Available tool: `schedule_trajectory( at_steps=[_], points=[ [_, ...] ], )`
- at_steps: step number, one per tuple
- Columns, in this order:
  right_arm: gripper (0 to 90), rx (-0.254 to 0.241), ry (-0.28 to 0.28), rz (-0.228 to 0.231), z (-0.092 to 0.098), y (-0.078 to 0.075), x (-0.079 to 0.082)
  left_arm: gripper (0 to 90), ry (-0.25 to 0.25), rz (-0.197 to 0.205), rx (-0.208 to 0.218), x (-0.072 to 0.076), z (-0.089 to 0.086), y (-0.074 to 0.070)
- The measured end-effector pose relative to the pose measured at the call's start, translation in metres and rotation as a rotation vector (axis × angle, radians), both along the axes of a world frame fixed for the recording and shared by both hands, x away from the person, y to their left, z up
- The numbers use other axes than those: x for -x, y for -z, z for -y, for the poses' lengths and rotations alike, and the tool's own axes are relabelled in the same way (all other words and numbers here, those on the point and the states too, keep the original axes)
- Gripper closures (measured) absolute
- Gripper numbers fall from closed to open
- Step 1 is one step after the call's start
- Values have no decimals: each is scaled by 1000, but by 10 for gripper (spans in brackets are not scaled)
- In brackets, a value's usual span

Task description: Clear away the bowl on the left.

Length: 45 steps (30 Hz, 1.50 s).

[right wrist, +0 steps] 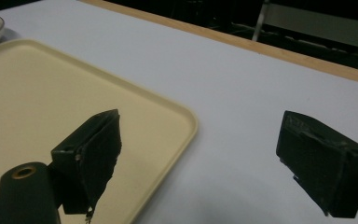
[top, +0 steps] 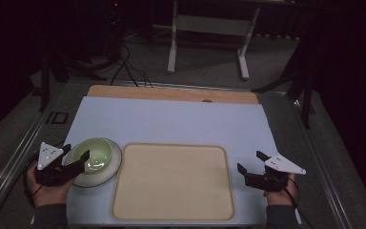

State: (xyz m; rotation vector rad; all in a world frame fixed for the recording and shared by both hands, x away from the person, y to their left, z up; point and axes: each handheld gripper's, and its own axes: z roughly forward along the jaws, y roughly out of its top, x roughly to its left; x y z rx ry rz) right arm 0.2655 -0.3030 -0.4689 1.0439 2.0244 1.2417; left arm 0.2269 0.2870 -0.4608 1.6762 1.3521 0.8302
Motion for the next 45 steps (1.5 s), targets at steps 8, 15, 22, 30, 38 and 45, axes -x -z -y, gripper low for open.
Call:
schedule_trajectory(
  at_steps=[8, 15, 22, 30, 38, 45],
  points=[
    [121, 9, -21, 17, -5, -1, 0, 339, -18, -9, 25, 0, -4, 0],
    [121, 43, -23, 24, -7, 1, -1, 335, -37, -18, 31, -3, -8, 1],
    [120, 39, -15, 39, -5, 0, 0, 339, -58, -22, 33, -6, -11, 1],
    [121, 39, -13, 48, -5, -1, 0, 346, -77, -32, 54, -11, -18, 4],
    [116, 30, -8, 48, -5, -1, -1, 350, -91, -67, 61, -21, -20, 9],
    [116, 32, -10, 50, -7, 0, -1, 439, -80, -92, 106, -27, -25, 13]
  ],
)
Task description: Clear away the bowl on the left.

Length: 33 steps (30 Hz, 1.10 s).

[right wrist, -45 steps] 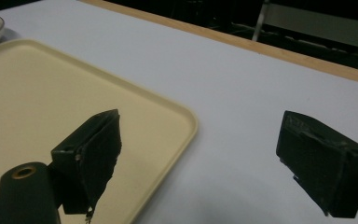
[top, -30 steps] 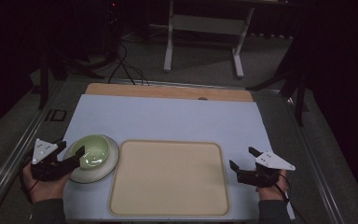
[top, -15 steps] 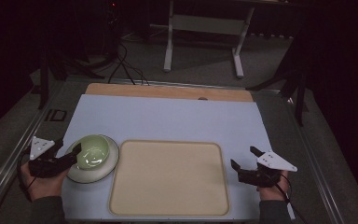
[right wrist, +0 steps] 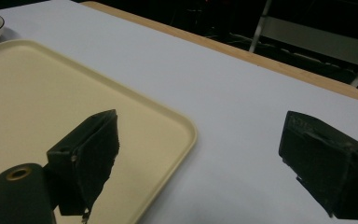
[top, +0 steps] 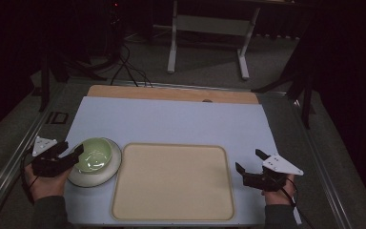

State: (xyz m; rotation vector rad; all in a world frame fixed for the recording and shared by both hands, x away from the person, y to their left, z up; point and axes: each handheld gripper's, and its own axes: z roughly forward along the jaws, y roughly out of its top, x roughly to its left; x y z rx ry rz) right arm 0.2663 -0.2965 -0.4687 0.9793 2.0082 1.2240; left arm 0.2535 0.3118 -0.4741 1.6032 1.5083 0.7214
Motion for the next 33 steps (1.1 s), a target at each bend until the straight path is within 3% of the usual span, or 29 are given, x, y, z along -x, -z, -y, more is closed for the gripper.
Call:
schedule_trajectory(
  at_steps=[3, 8, 20, 23, 27, 33],
  points=[
    [116, 1, -3, 3, -1, 0, 0, 452, -9, -8, -18, 0, 1, 1],
    [116, -8, 7, 7, 1, -1, 0, 458, -26, -14, -13, -1, 0, 2],
    [116, -13, 17, 13, 2, -1, 0, 493, -44, -74, -10, -14, -6, 10],
    [116, -16, 21, 16, 3, -1, 0, 490, -47, -94, -5, -16, -7, 13],
    [116, -18, 29, 21, 3, -2, 0, 516, -50, -151, 5, -18, -9, 17],
    [116, -21, 33, 22, 5, -2, 0, 548, -47, -194, -10, -22, -6, 21]
  ],
)
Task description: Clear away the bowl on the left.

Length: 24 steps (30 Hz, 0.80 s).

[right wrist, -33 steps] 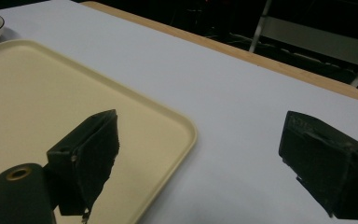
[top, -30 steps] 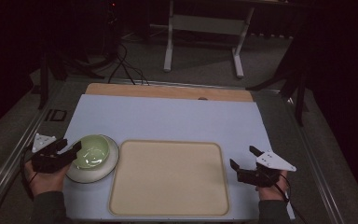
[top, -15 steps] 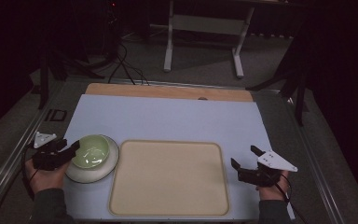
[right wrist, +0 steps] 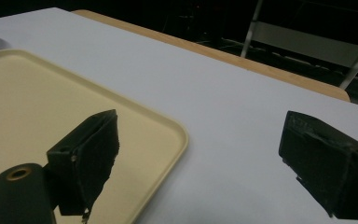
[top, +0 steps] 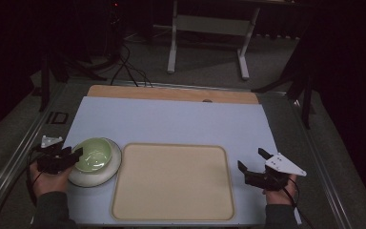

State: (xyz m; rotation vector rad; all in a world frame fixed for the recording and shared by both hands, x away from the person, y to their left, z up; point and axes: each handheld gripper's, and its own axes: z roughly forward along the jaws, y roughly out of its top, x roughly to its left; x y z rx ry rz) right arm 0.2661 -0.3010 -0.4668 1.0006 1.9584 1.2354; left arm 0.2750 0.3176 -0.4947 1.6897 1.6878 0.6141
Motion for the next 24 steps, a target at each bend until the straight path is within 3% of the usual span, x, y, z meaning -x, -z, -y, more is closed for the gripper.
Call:
schedule_trajectory(
  at_steps=[6, 15, 24],
  points=[
    [116, 1, 2, 5, 0, 0, 1, 662, -9, -56, -26, -3, 1, 4],
    [116, 2, 3, 7, 0, 0, 1, 733, 3, -93, 9, -5, 2, 7],
    [116, 3, 4, 5, 0, 0, 1, 763, 21, -131, 130, -7, -4, 11]
  ],
)
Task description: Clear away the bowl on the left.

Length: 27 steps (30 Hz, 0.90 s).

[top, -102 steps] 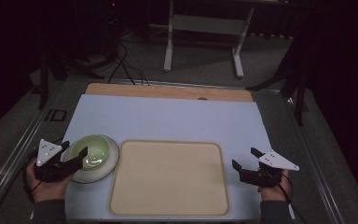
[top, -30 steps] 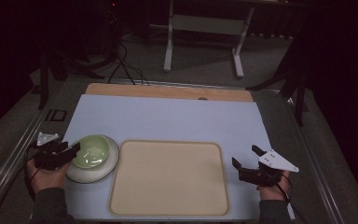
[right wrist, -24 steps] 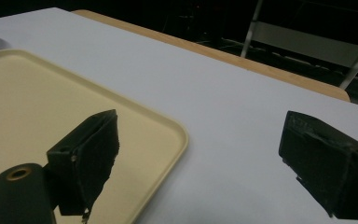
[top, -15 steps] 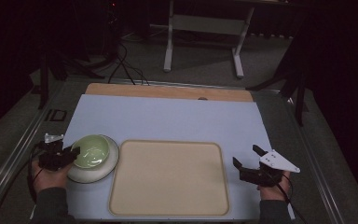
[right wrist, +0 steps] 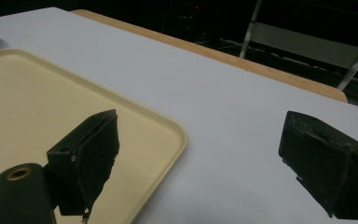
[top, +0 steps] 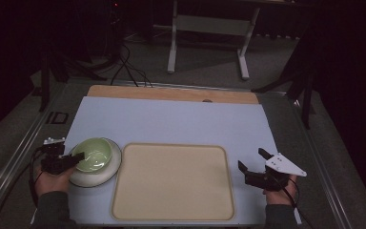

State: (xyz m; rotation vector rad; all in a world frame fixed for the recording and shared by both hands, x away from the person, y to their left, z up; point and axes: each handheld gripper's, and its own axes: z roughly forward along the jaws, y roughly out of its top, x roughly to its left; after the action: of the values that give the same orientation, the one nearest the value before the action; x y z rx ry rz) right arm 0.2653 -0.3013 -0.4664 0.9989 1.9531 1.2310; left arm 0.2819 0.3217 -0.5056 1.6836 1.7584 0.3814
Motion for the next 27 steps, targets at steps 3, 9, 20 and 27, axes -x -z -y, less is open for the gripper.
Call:
schedule_trajectory(
  at_steps=[3, 9, 20, 27],
  points=[
    [117, -2, 1, -2, 0, 0, 0, 778, 0, -4, 12, 0, -1, 0],
    [117, 0, -1, 0, 0, 0, 0, 825, -5, -14, 64, 1, -3, 0],
    [118, 3, -1, -2, 1, 0, 0, 825, -4, -13, 99, 2, -5, 0],
    [117, 0, -2, -1, 1, -1, 0, 823, -5, -3, 112, 4, -4, -1]
  ],
)
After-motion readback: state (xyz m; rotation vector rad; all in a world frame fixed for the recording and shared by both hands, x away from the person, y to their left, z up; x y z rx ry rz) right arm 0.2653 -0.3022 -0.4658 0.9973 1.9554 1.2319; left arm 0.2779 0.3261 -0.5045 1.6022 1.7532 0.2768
